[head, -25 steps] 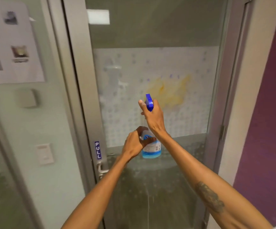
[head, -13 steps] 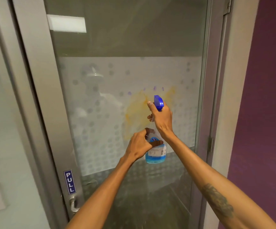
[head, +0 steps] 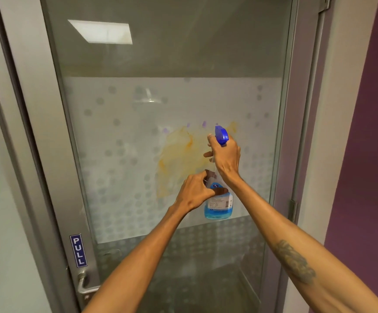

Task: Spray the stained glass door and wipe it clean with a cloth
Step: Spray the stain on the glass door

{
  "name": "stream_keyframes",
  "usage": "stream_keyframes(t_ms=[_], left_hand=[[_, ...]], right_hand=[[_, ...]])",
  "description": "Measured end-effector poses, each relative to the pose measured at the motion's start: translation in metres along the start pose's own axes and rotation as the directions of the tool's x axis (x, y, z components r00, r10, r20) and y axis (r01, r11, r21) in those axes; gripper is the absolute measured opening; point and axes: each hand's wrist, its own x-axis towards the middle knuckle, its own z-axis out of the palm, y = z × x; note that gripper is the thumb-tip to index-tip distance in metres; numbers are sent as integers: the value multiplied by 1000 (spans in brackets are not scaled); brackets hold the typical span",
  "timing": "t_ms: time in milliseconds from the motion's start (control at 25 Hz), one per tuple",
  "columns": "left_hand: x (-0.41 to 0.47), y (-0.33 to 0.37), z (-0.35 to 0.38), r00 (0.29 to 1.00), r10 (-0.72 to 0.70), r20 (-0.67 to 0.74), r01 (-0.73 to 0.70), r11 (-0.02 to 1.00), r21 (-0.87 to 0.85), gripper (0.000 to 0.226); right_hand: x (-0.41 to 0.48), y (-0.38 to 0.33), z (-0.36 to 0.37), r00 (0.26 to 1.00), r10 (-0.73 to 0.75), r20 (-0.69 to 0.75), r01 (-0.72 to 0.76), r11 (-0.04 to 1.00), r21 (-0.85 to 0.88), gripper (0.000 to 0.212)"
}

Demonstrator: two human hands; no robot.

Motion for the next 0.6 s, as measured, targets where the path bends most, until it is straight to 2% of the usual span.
stream_keyframes(t_ms=[160,360,480,600], left_hand=[[11,5,12,999,-13,-40,14,999,28,49],[18,1,19,998,-19,-59,21,999,42,64],[25,-1,20,999,-4,-45,6,999,40,62],[30,1,18,999,21,-39,-19,999,48,58]], right_hand=[[19,9,-7,994,71,86,-79,993,92,25],[29,21,-10,976,120,180,-144,981,129,21],[34,25,-5,982,114,150,-130,986,104,12],[37,25,0,992,96,78,-99,994,38,18]])
